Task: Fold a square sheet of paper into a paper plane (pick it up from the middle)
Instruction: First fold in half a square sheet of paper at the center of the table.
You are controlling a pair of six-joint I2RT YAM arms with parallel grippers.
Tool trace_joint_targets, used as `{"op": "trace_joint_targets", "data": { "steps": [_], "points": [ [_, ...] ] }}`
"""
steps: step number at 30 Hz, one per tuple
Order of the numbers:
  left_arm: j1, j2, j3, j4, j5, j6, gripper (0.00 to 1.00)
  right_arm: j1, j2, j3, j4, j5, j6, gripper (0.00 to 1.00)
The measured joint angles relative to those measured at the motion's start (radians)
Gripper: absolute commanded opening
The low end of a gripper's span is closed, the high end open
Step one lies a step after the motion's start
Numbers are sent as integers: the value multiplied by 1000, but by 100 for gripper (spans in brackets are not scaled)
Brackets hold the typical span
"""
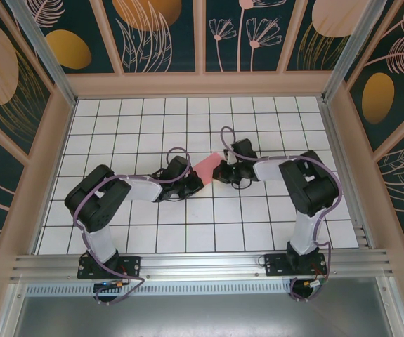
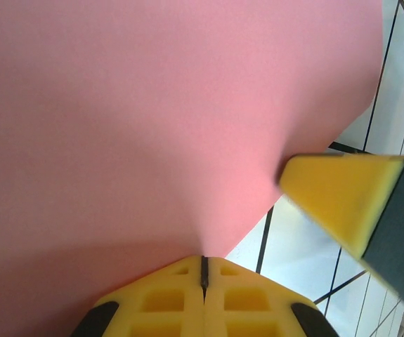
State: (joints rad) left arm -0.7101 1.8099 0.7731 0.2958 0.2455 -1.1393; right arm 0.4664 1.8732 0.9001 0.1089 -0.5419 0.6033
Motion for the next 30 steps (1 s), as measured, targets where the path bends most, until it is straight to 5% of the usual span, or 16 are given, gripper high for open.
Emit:
{"op": "trace_joint_targets", "data": {
  "steps": [12, 21, 30],
  "points": [
    [-3, -6, -5, -1, -11, 0, 0, -112, 21, 22, -1, -30, -29, 0],
    [-3, -8, -4, -5, -11, 0, 0, -156, -17, 24, -14, 66, -48, 0],
    [-3, -9, 8, -29, -11, 2, 0, -43, -70, -39, 21, 68, -24, 0]
  ]
}}
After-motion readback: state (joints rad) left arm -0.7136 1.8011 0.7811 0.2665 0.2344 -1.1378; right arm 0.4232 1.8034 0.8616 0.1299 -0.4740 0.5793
